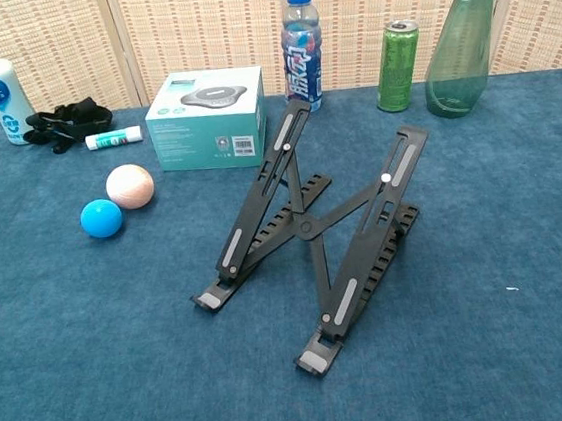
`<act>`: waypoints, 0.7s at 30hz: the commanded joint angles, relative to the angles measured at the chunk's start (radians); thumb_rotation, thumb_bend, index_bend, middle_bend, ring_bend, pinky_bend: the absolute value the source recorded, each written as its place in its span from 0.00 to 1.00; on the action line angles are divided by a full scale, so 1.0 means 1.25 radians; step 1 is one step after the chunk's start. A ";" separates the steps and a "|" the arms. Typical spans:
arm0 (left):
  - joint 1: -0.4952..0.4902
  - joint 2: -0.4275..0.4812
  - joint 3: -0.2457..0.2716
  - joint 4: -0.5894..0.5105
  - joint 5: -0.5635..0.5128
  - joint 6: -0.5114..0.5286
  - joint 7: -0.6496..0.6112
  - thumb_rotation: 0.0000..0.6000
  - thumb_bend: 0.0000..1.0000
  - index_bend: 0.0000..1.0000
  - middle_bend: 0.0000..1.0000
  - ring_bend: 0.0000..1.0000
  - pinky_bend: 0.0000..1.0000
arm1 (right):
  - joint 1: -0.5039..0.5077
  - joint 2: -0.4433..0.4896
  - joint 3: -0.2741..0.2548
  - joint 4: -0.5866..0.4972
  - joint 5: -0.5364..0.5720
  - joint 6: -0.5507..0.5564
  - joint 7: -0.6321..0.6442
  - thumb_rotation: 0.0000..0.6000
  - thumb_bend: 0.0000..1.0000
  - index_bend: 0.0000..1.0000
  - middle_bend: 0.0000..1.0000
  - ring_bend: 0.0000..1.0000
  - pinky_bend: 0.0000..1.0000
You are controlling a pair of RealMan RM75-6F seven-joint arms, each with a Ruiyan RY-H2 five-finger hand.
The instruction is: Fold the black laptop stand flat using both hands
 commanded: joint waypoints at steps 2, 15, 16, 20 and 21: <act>-0.001 0.000 -0.001 -0.001 -0.003 -0.002 0.003 1.00 0.15 0.10 0.07 0.09 0.07 | 0.012 -0.002 0.000 0.001 -0.002 -0.018 0.003 1.00 0.04 0.24 0.31 0.27 0.26; 0.009 0.002 -0.001 0.001 0.001 0.019 -0.003 1.00 0.15 0.10 0.07 0.09 0.07 | 0.064 0.005 0.005 -0.019 -0.017 -0.082 0.063 1.00 0.04 0.24 0.31 0.27 0.26; 0.008 0.001 -0.002 0.003 0.002 0.020 -0.004 1.00 0.15 0.10 0.07 0.09 0.07 | 0.069 0.007 0.005 -0.024 -0.018 -0.089 0.077 1.00 0.04 0.24 0.31 0.27 0.26; 0.004 0.000 -0.003 0.007 0.004 0.015 -0.008 1.00 0.15 0.10 0.07 0.09 0.07 | 0.099 0.008 0.007 -0.041 -0.025 -0.128 0.166 1.00 0.04 0.22 0.30 0.26 0.26; 0.003 0.000 -0.003 0.007 0.005 0.014 -0.008 1.00 0.15 0.10 0.07 0.09 0.07 | 0.108 0.009 0.006 -0.046 -0.026 -0.141 0.193 1.00 0.03 0.20 0.29 0.25 0.26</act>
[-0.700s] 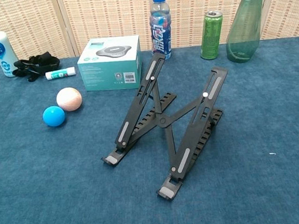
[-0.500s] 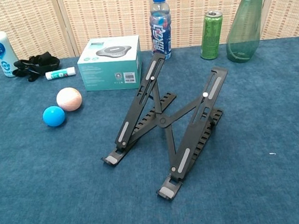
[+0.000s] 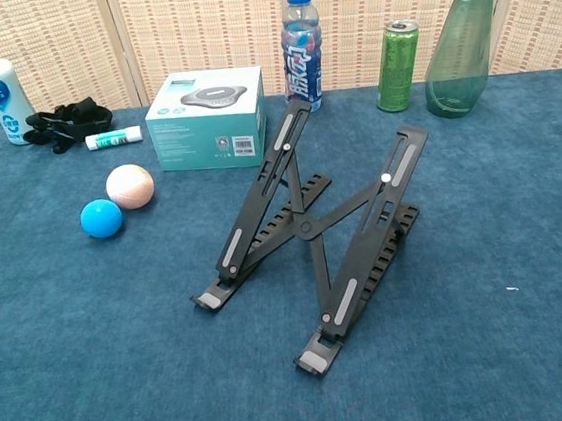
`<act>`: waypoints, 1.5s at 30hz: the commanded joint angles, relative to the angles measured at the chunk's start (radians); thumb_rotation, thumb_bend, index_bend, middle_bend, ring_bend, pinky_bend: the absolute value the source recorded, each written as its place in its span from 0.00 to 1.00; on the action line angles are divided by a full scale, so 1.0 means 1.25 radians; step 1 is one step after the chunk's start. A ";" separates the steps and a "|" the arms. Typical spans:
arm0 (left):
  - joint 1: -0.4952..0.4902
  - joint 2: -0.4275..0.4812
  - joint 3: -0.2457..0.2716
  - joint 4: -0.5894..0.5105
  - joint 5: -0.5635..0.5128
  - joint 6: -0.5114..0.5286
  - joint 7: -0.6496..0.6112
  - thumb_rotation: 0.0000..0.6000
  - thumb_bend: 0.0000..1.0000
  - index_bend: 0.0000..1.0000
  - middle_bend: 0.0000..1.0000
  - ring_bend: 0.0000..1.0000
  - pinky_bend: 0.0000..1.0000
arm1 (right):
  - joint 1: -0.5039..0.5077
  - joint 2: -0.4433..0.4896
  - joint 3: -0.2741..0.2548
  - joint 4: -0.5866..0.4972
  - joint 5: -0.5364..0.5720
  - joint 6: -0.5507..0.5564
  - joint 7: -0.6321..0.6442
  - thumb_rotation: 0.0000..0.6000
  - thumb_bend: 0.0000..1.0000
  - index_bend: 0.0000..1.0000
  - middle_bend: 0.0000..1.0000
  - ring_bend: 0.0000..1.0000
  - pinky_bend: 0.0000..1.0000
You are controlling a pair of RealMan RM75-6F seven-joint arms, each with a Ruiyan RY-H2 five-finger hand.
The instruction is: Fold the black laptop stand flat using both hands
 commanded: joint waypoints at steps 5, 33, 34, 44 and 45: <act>-0.001 0.001 0.000 -0.002 0.002 0.000 0.000 1.00 0.15 0.10 0.07 0.09 0.07 | 0.084 0.007 -0.005 -0.041 -0.013 -0.125 0.232 1.00 0.00 0.06 0.22 0.18 0.24; -0.003 0.004 0.007 -0.013 0.001 -0.012 0.002 1.00 0.15 0.10 0.07 0.09 0.07 | 0.277 -0.129 0.009 0.040 0.028 -0.309 1.022 1.00 0.00 0.00 0.02 0.00 0.00; -0.003 0.004 0.007 -0.013 0.002 -0.012 0.002 1.00 0.15 0.10 0.07 0.09 0.07 | 0.282 -0.137 0.010 0.049 0.034 -0.319 1.031 1.00 0.00 0.00 0.02 0.00 0.00; -0.006 0.006 0.010 -0.019 0.006 -0.016 0.004 1.00 0.15 0.10 0.07 0.09 0.07 | 0.321 -0.219 0.014 0.111 0.029 -0.355 1.139 1.00 0.00 0.00 0.04 0.00 0.00; -0.006 0.006 0.010 -0.020 0.006 -0.016 0.005 1.00 0.15 0.10 0.07 0.09 0.07 | 0.325 -0.226 0.012 0.116 0.021 -0.354 1.152 1.00 0.00 0.00 0.04 0.00 0.00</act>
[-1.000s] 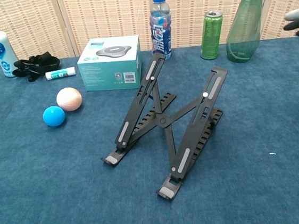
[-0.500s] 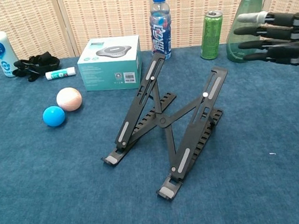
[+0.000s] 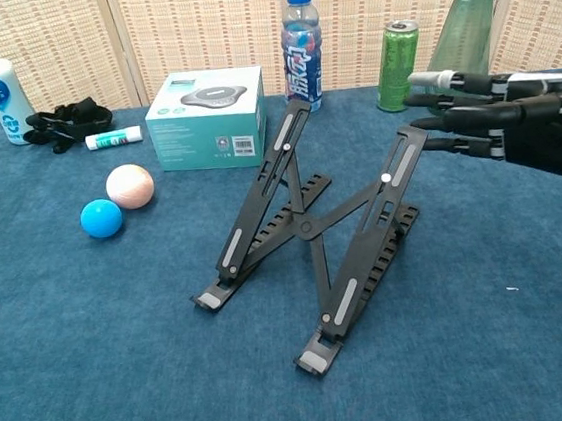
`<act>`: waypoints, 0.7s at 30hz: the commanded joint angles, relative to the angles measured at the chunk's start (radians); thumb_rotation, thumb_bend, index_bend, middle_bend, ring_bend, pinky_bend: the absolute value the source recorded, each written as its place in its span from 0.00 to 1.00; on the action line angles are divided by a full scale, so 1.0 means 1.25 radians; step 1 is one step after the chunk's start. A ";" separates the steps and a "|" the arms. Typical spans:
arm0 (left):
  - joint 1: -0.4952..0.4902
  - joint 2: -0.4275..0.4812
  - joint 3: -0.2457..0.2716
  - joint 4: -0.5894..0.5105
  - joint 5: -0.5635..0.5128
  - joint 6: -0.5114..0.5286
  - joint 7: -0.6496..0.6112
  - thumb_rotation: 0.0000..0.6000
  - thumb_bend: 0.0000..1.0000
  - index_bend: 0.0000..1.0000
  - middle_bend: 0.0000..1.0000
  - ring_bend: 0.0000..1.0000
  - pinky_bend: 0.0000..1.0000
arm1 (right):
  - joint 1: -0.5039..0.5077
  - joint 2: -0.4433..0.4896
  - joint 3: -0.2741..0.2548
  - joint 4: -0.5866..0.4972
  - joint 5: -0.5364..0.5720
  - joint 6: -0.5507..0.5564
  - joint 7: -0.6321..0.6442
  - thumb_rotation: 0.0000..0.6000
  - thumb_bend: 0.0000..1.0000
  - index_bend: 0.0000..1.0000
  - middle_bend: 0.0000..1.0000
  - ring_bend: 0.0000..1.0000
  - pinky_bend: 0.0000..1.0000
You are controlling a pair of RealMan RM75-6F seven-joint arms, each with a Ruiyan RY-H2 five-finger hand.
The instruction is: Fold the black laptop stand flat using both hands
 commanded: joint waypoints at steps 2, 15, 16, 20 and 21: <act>0.000 0.003 0.001 -0.004 0.000 -0.001 0.002 1.00 0.15 0.10 0.07 0.09 0.07 | 0.020 -0.044 -0.005 0.031 -0.035 0.008 0.072 1.00 0.00 0.00 0.05 0.00 0.00; 0.006 0.012 0.006 -0.019 -0.001 0.003 0.012 1.00 0.15 0.12 0.07 0.09 0.07 | 0.026 -0.064 -0.054 0.020 -0.144 0.129 0.156 1.00 0.00 0.00 0.09 0.00 0.00; 0.006 0.013 0.006 -0.020 -0.001 0.002 0.013 1.00 0.15 0.12 0.07 0.09 0.07 | 0.029 -0.058 -0.059 0.010 -0.158 0.141 0.158 1.00 0.00 0.00 0.09 0.00 0.00; 0.004 0.014 0.005 -0.025 0.001 0.000 0.017 1.00 0.15 0.12 0.07 0.09 0.07 | 0.043 -0.044 -0.067 -0.031 -0.195 0.176 0.152 1.00 0.00 0.00 0.09 0.00 0.00; 0.003 0.014 0.005 -0.026 0.002 0.000 0.017 1.00 0.15 0.12 0.07 0.09 0.07 | 0.047 -0.041 -0.069 -0.042 -0.201 0.180 0.149 1.00 0.00 0.00 0.09 0.00 0.00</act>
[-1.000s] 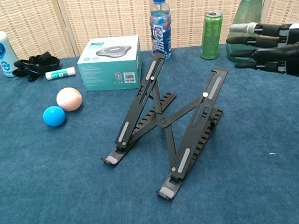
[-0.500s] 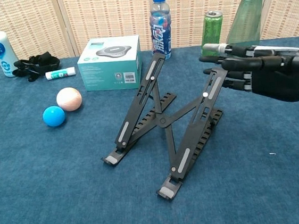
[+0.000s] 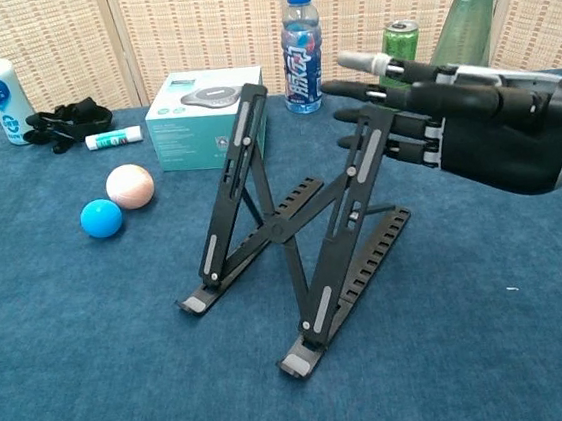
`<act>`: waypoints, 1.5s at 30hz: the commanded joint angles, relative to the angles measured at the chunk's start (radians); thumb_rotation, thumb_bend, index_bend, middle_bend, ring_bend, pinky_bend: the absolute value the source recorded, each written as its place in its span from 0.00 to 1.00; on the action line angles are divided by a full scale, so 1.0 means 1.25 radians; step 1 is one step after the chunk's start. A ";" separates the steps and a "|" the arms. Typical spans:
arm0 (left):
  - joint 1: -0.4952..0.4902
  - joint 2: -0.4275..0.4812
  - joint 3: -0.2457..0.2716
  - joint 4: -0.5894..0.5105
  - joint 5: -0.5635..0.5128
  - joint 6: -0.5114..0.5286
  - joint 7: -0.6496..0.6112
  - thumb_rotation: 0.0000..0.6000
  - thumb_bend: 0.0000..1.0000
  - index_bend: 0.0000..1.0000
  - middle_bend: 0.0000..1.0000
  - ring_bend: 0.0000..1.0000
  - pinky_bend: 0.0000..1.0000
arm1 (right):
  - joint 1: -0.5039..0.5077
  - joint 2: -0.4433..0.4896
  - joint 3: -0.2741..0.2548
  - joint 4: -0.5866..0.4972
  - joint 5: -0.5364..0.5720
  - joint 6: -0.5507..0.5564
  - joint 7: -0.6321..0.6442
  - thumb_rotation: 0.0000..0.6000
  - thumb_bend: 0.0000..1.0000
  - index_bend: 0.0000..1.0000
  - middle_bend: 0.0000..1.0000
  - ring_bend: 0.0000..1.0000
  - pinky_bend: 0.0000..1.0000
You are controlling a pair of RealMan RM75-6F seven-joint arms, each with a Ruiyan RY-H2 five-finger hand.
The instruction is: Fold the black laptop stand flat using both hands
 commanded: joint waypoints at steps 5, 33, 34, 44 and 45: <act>0.001 0.001 0.001 -0.004 0.001 0.000 0.002 1.00 0.15 0.12 0.07 0.09 0.07 | 0.043 0.026 -0.020 -0.082 -0.050 0.017 -0.030 1.00 0.00 0.00 0.09 0.00 0.00; 0.008 -0.004 0.007 0.003 0.010 0.008 -0.008 1.00 0.15 0.12 0.07 0.09 0.07 | 0.076 0.064 -0.092 -0.188 -0.057 0.062 -0.185 1.00 0.00 0.00 0.09 0.00 0.00; 0.007 -0.005 0.006 0.003 0.011 0.008 -0.007 1.00 0.15 0.12 0.07 0.09 0.07 | 0.075 0.066 -0.094 -0.188 -0.054 0.063 -0.189 1.00 0.00 0.00 0.09 0.00 0.00; 0.003 -0.008 0.007 0.001 0.018 0.003 -0.005 1.00 0.15 0.12 0.07 0.09 0.07 | 0.047 0.073 -0.129 -0.181 -0.029 0.071 -0.205 1.00 0.00 0.00 0.09 0.00 0.00; 0.003 -0.008 0.007 0.001 0.017 0.004 -0.005 1.00 0.15 0.12 0.07 0.09 0.07 | 0.044 0.072 -0.132 -0.178 -0.027 0.071 -0.205 1.00 0.00 0.00 0.09 0.00 0.00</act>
